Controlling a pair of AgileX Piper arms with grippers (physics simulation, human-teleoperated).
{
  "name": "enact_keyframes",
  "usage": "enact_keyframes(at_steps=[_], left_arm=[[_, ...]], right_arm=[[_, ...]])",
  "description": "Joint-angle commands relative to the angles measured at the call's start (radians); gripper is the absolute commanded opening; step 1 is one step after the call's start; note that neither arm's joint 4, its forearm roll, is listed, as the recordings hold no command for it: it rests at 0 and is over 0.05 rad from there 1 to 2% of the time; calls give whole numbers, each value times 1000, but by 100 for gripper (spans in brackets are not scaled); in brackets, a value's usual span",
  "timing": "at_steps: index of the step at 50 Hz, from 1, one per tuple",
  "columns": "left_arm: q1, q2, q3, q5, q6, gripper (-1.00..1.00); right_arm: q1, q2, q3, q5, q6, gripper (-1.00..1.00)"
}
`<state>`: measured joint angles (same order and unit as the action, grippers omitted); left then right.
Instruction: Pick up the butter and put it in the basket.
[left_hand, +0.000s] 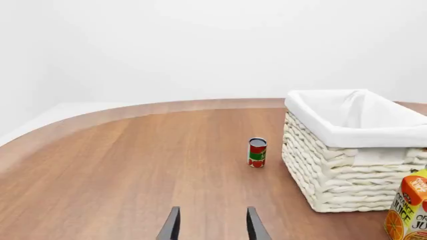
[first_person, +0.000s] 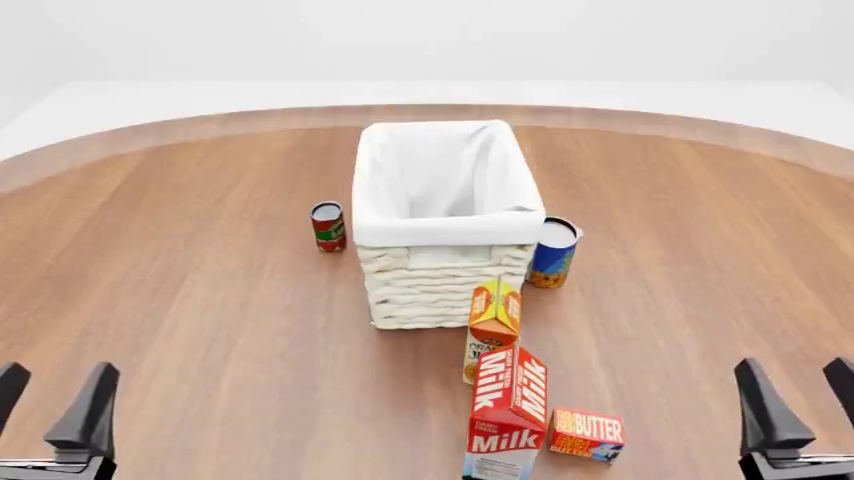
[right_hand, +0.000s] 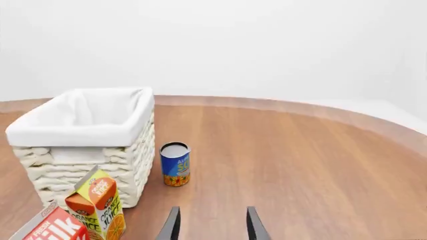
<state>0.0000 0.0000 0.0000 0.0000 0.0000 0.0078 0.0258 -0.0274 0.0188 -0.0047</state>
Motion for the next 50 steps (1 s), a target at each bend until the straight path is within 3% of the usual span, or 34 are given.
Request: enact_keyframes(at_steps=[1, 4, 8, 9, 14, 15, 17, 21, 25, 26, 29, 31, 34, 40, 41, 46, 47, 50], left_arm=[[0, 0, 0, 0, 0, 100], [0, 0, 0, 0, 0, 100], [0, 0, 0, 0, 0, 100], [0, 0, 0, 0, 0, 100], [0, 0, 0, 0, 0, 100], [0, 0, 0, 0, 0, 100], [0, 0, 0, 0, 0, 100], [0, 0, 0, 0, 0, 100], [0, 0, 0, 0, 0, 100], [0, 0, 0, 0, 0, 100], [0, 0, 0, 0, 0, 100], [0, 0, 0, 0, 0, 100], [0, 0, 0, 0, 0, 100], [0, 0, 0, 0, 0, 100], [0, 0, 0, 0, 0, 100], [0, 0, 0, 0, 0, 100], [0, 0, 0, 0, 0, 100], [0, 0, 0, 0, 0, 100]], right_arm=[[3, -26, 11, -37, 11, 100], [11, -25, -7, -9, 30, 100], [80, -25, -58, 31, -5, 100], [114, -26, -70, 45, -39, 100], [351, 15, -143, 173, -105, 100], [368, 39, -141, 160, -169, 100], [370, 131, -156, 138, -149, 100], [388, 291, -210, 135, -198, 100], [419, 418, -270, 190, -205, 100], [422, 447, -278, 203, -233, 100], [424, 524, -293, 220, -236, 100], [445, 580, -293, 243, -289, 100], [474, 643, -312, 281, -329, 100], [504, 720, -386, 335, -353, 100], [493, 731, -397, 338, -381, 100], [513, 787, -426, 376, -411, 100], [525, 791, -444, 399, -395, 100], [532, 809, -442, 445, -432, 100]])
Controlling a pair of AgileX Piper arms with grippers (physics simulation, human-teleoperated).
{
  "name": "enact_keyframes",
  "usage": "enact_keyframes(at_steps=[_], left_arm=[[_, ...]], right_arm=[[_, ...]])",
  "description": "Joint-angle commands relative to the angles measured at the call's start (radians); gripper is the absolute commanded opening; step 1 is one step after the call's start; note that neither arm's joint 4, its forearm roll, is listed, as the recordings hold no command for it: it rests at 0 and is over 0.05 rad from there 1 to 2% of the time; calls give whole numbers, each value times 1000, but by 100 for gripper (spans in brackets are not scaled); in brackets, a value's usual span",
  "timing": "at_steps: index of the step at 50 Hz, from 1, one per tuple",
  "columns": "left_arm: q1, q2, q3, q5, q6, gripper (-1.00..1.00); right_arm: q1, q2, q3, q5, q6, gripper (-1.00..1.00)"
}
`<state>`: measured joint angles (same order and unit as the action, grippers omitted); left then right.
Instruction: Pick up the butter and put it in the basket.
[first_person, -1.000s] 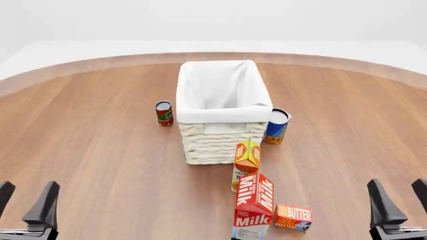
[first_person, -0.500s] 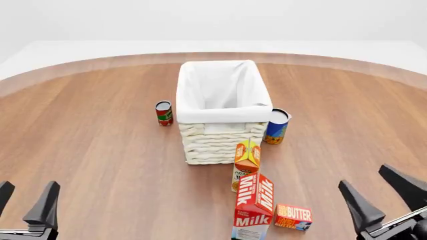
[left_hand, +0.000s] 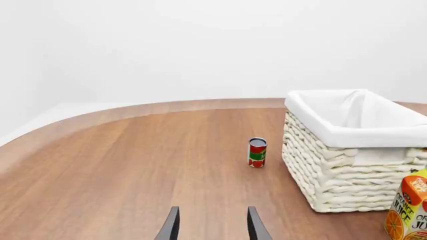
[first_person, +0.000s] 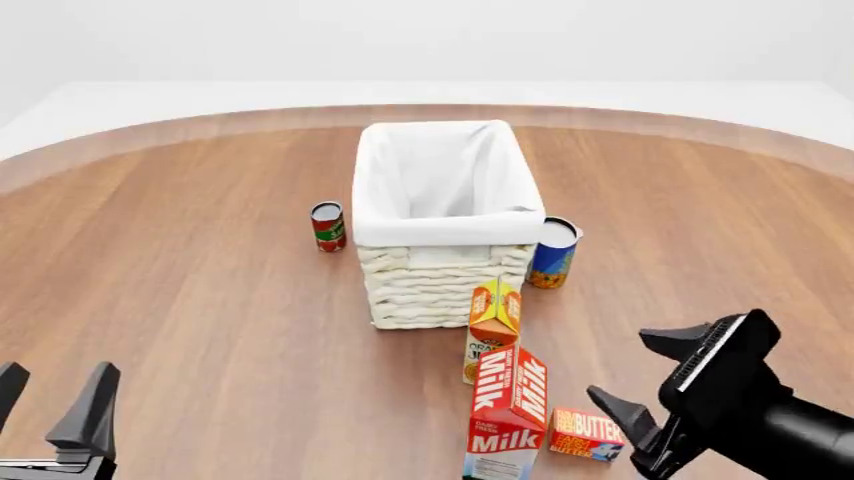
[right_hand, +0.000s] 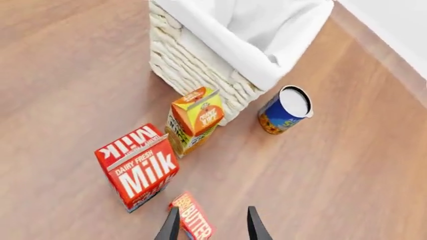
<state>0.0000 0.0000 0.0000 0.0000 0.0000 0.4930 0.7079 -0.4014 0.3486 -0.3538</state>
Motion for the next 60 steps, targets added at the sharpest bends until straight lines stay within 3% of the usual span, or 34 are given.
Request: enact_keyframes(at_steps=[1, 2, 7, 12, 17, 19, 25, 29, 30, 38, 42, 60], left_arm=[[0, 0, 0, 0, 0, 100], [0, 0, 0, 0, 0, 100], [0, 0, 0, 0, 0, 100], [0, 0, 0, 0, 0, 100], [0, 0, 0, 0, 0, 100], [0, 0, 0, 0, 0, 100], [0, 0, 0, 0, 0, 100], [0, 0, 0, 0, 0, 100], [0, 0, 0, 0, 0, 100], [0, 0, 0, 0, 0, 100], [0, 0, 0, 0, 0, 100], [0, 0, 0, 0, 0, 100]], right_arm=[[46, 129, -60, 120, -106, 100], [55, 119, -79, 142, -83, 100], [42, 152, -93, 201, -144, 100], [32, 210, -91, 209, -177, 100], [-3, 245, -75, 219, -244, 100], [-70, 258, -46, 218, -337, 100], [-108, 257, -42, 234, -437, 100], [-173, 272, -30, 217, -540, 100], [-154, 282, -48, 225, -518, 100], [-183, 302, -46, 229, -592, 100], [-235, 281, -11, 238, -667, 100], [-249, 323, 16, 187, -706, 100]])
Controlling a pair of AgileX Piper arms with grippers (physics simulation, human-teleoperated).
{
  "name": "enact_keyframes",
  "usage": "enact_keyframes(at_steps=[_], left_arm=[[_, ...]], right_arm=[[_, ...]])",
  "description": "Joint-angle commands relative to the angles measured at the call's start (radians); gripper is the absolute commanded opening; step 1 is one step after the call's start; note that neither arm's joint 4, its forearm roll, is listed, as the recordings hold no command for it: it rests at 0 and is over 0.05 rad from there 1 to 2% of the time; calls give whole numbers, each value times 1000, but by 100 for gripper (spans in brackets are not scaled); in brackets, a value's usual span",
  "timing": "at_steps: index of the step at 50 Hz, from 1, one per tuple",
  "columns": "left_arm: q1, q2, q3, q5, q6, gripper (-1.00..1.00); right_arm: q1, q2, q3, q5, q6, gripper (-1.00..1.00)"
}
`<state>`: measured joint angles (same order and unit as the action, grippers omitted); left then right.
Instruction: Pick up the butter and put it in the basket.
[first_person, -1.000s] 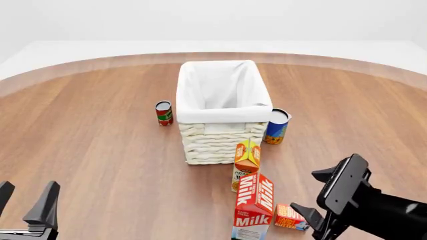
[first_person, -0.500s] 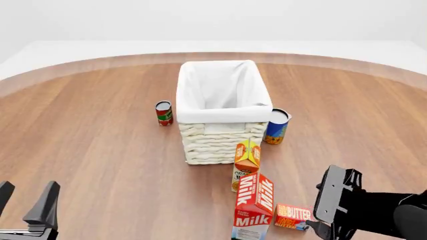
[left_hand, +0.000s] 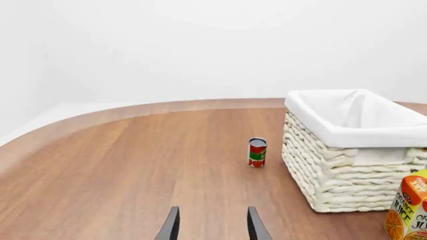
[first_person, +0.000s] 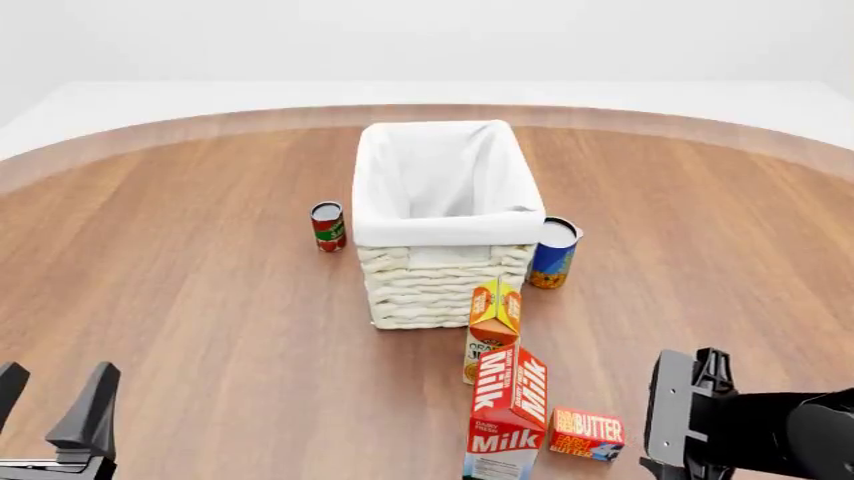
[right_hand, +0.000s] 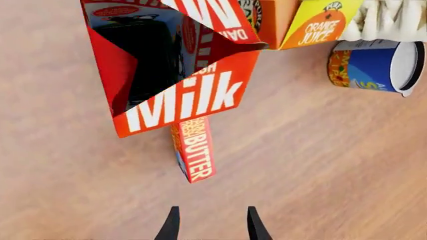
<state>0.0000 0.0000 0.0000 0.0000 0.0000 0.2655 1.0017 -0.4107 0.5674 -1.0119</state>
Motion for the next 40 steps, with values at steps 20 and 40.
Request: enact_keyframes(at_steps=[20, 40], left_arm=[[0, 0, 0, 0, 0, 100], [0, 0, 0, 0, 0, 100]], right_arm=[[-30, 85, 45, -124, -100, 100], [0, 166, 46, -205, -84, 100]])
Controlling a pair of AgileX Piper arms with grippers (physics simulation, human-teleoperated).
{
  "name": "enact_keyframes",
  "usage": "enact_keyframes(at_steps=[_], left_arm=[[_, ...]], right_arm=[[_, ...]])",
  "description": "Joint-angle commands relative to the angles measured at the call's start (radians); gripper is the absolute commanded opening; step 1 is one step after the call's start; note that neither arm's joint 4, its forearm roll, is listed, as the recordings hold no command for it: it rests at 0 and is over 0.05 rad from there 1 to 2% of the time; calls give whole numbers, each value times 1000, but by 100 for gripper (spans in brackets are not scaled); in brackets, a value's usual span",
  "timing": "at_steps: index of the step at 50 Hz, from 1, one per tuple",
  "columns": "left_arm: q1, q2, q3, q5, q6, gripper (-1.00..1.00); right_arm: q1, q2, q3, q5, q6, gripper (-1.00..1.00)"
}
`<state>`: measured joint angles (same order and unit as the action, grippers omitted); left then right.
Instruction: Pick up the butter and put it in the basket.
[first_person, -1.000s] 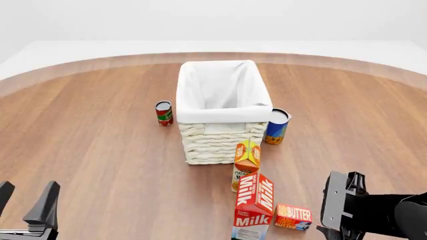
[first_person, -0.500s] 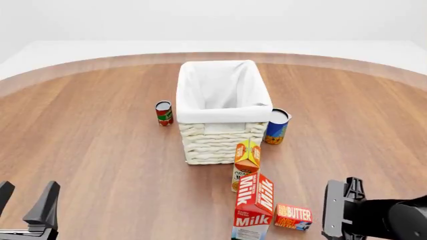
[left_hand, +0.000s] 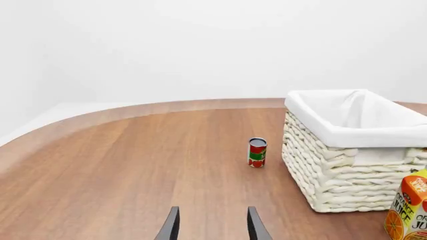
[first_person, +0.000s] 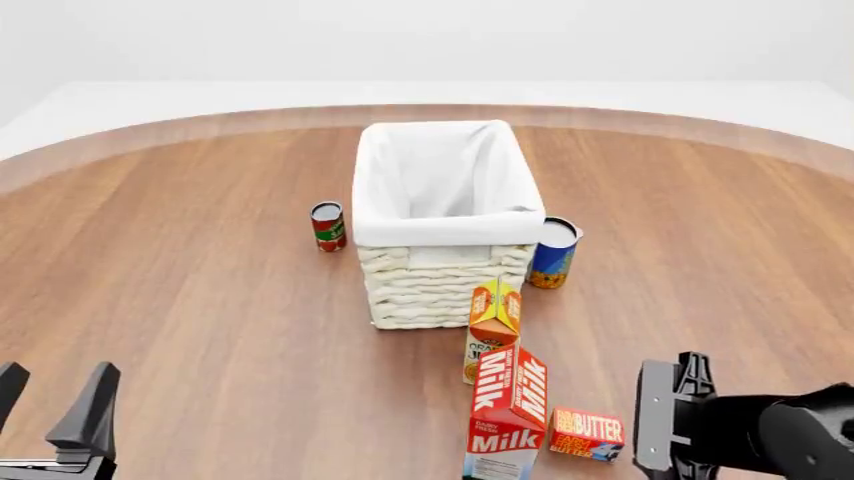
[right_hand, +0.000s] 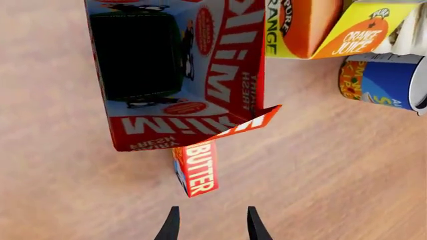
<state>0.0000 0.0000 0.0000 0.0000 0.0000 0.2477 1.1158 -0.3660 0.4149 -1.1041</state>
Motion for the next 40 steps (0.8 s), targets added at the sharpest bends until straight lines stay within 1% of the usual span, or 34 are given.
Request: enact_keyframes(at_steps=[1, 13, 29, 33, 40], left_arm=[[0, 0, 0, 0, 0, 100], [0, 0, 0, 0, 0, 100], [0, 0, 0, 0, 0, 100], [0, 0, 0, 0, 0, 100], [0, 0, 0, 0, 0, 100]], right_arm=[[23, 60, 0, -60, 14, 100], [53, 160, 10, -159, 44, 100], [106, 282, 33, -282, 101, 100], [114, 292, 33, -288, 113, 100], [109, 291, 29, -284, 110, 100]])
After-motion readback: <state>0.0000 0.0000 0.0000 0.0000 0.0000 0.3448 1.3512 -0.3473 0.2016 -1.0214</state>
